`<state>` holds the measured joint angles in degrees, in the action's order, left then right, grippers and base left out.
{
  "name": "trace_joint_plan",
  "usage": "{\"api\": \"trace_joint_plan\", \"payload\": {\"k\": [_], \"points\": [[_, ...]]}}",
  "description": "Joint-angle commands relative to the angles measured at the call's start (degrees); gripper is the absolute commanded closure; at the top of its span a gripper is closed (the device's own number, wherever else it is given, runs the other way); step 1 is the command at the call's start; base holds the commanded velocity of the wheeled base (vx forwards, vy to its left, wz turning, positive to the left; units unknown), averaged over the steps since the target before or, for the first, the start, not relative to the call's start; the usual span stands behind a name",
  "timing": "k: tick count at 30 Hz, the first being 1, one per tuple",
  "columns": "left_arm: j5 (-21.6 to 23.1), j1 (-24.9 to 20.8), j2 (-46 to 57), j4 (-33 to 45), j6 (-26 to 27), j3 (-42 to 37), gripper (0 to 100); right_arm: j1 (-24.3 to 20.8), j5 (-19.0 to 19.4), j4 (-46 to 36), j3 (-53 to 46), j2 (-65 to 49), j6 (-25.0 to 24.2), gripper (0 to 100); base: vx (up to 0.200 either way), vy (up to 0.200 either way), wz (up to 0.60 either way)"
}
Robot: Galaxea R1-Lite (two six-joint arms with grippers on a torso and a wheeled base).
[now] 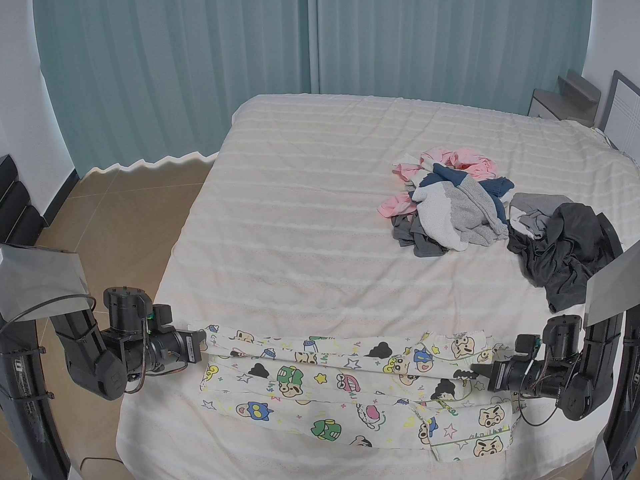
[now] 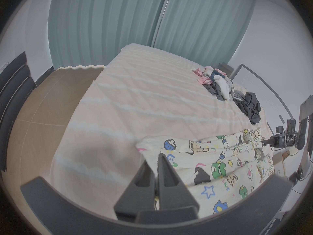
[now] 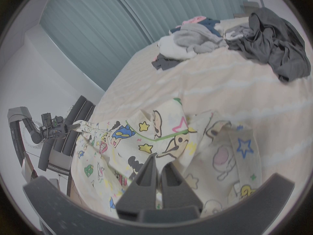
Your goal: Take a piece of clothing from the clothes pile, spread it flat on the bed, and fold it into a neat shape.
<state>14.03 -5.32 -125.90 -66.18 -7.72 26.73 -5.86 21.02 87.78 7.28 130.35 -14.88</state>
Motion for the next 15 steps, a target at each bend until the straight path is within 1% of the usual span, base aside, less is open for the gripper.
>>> {"api": "trace_joint_plan", "payload": {"k": [1, 4, 11, 15], "points": [[0.03, -0.05, -0.57, -0.09, 0.16, -2.04, 100, -0.02, 0.69, 0.11, -2.27, 2.36, 0.29, 100, 0.0, 0.0, 0.0], [0.12, 0.13, -0.57, -0.09, 2.18, -3.0, 100, -0.02, 1.92, 0.11, -4.38, 1.83, 0.47, 100, 0.0, 0.0, 0.0], [0.12, 0.13, -0.48, -0.09, 2.88, -4.94, 100, 0.15, 1.92, 0.11, -6.14, 1.57, 1.35, 100, 0.0, 0.0, 0.0], [0.03, 0.13, -1.8, -0.09, 4.2, -5.55, 100, 0.33, 1.66, 0.11, -6.05, 2.54, 1.44, 100, 0.0, 0.0, 0.0]]}}
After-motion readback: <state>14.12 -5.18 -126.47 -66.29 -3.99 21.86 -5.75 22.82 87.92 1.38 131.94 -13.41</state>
